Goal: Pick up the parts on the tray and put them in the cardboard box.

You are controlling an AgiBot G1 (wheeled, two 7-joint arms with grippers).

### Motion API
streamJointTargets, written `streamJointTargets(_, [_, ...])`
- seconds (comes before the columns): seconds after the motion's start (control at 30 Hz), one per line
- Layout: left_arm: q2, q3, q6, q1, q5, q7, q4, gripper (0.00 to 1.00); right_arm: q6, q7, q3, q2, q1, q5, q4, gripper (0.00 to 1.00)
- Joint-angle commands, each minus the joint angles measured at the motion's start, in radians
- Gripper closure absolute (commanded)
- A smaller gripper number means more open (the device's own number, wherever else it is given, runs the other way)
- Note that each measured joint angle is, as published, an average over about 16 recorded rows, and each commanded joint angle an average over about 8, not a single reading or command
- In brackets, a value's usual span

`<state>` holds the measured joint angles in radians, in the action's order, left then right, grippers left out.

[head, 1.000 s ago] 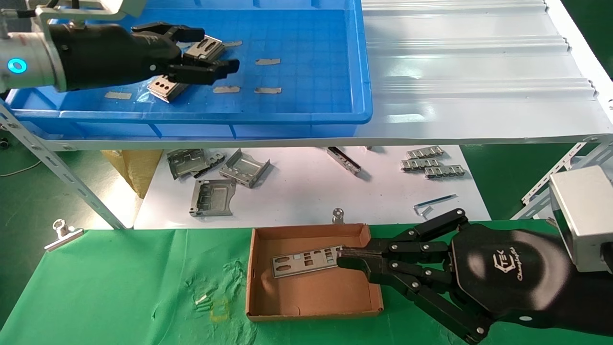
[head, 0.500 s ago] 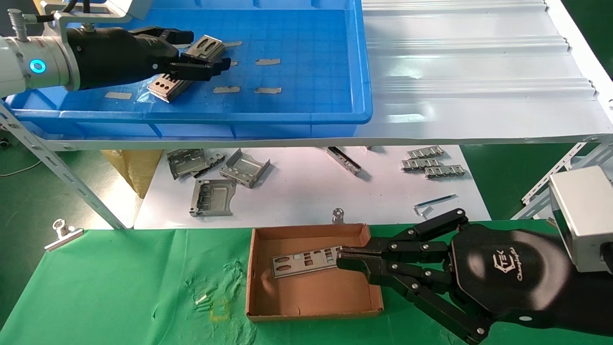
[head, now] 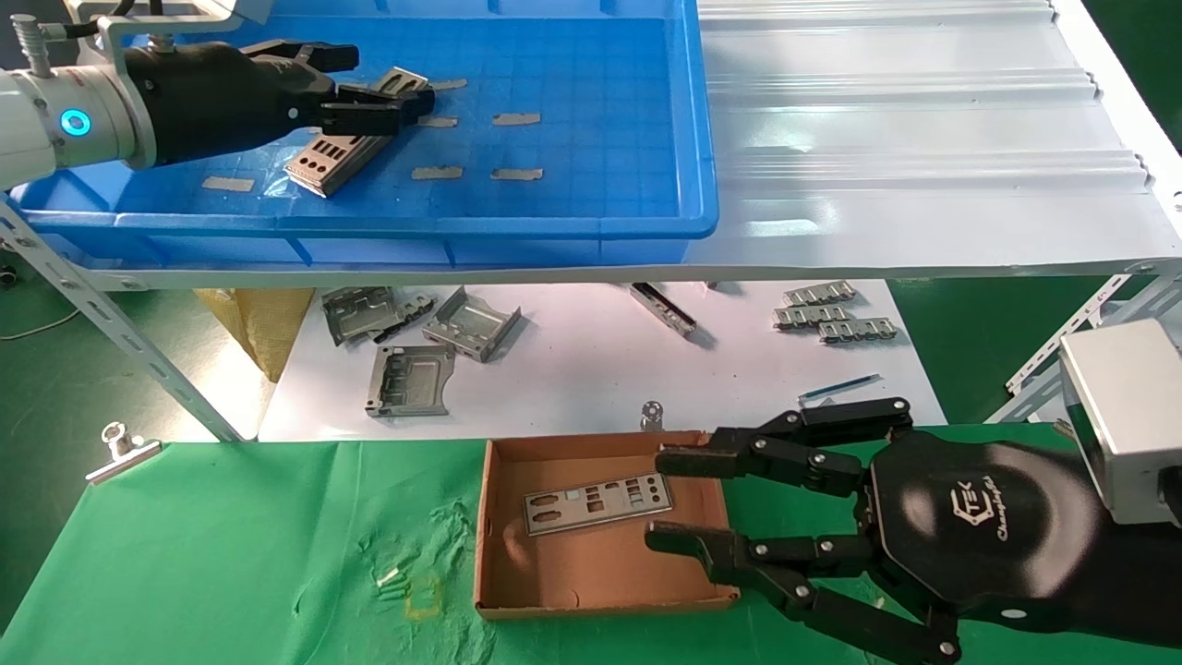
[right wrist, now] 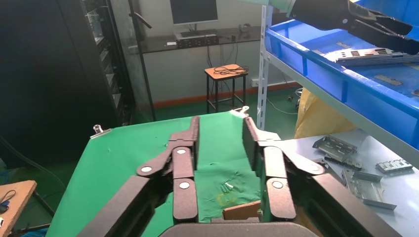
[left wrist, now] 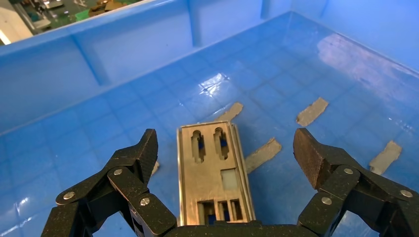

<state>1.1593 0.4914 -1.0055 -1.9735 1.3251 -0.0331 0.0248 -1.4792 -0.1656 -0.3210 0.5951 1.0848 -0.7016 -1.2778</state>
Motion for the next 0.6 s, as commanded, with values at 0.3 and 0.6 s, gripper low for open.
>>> streamJointTargets(0.3, [0.004,-0.002,0.022,0.000,-0.003,0.012,-0.025,1.00,0.000,0.000,0.000,0.000,0.000,0.000,0.000,0.00])
streamJointTargets(0.6, [-0.001,-0.007,0.026,0.005,-0.010,0.001,-0.021,1.00,0.000,0.000,-0.001,0.000,0.000,0.000,0.000,0.00])
